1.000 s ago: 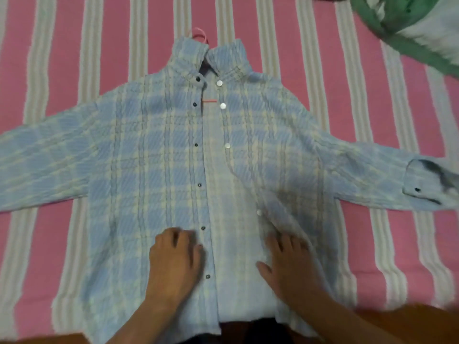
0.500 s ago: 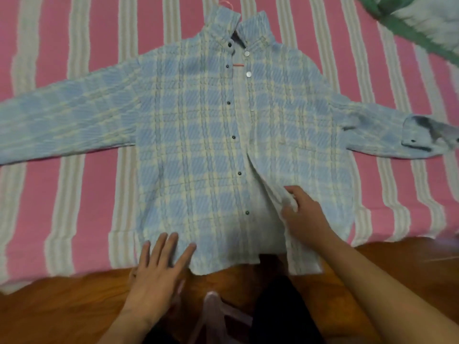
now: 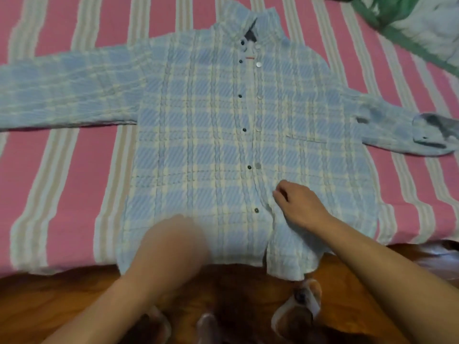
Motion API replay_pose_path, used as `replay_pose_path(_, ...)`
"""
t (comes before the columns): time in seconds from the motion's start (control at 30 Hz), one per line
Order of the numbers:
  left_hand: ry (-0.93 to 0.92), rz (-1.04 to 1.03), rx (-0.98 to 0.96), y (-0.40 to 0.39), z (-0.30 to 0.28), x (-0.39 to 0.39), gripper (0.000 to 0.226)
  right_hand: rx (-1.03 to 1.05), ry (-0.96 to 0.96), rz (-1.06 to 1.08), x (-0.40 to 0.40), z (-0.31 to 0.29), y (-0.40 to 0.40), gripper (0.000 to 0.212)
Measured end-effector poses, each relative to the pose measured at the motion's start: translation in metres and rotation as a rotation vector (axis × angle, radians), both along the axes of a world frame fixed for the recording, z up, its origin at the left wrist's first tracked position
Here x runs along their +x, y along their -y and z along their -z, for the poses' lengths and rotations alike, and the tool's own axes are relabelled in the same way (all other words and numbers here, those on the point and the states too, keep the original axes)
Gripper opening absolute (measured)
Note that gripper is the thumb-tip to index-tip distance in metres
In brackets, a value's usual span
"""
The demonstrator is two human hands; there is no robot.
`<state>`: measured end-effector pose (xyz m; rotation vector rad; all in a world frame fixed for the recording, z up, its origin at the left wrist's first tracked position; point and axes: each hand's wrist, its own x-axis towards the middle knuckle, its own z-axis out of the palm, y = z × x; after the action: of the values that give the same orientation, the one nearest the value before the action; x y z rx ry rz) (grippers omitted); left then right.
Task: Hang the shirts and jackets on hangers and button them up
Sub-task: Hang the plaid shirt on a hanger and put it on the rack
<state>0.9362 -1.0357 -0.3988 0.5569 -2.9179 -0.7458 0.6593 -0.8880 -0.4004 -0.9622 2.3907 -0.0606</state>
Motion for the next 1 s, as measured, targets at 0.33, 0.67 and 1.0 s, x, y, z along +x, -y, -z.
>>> replay_pose_path(0.33, 0.018, -0.091, -0.247, -0.024, 0.069, -0.113, 0.026, -0.381, -0.380, -0.098, -0.008, 0.061, -0.026, 0.037)
replay_pose_path(0.67, 0.003, -0.129, -0.305, -0.040, 0.067, -0.109, 0.023, -0.750, -0.325, -0.103, -0.002, 0.056, -0.034, 0.036)
replay_pose_path(1.0, -0.045, -0.225, -0.287, -0.050, 0.053, -0.101, 0.027, -0.218, -0.245, -0.117, 0.018, 0.020, -0.047, 0.043)
